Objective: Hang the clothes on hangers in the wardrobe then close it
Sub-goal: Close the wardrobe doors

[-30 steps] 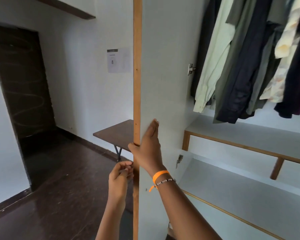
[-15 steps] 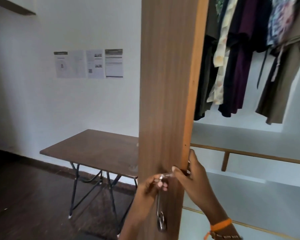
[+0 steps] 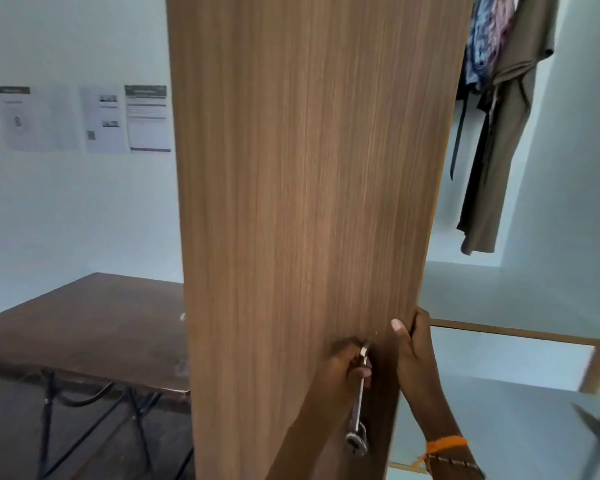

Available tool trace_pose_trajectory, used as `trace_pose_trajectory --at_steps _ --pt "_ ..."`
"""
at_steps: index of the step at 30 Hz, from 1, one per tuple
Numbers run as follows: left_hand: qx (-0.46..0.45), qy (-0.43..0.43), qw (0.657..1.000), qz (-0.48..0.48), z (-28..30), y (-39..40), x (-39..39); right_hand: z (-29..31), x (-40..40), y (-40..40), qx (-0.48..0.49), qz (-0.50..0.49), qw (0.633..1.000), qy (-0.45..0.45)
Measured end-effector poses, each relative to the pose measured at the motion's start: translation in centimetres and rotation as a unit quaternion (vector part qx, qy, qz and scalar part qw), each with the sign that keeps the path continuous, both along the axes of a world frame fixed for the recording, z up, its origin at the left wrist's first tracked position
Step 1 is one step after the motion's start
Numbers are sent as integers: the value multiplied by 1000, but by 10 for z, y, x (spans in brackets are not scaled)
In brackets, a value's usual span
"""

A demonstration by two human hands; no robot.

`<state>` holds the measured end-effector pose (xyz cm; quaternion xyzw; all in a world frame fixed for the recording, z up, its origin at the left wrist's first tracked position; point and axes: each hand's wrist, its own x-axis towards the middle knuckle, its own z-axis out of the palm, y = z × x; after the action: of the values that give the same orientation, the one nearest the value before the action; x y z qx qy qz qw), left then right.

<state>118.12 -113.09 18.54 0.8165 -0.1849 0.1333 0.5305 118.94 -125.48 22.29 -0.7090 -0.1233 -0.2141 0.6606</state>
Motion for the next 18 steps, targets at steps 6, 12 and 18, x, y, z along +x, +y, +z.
trace_pose_trajectory --at_steps 6,12,18 --pt "-5 20 999 47 3 -53 84 2 97 -46 -13 31 999 9" --pt "8 37 995 94 5 -75 146 3 166 -63 -26 44 998 27" --pt "11 8 992 128 1 -85 185 4 209 -74 -42 71 996 33"
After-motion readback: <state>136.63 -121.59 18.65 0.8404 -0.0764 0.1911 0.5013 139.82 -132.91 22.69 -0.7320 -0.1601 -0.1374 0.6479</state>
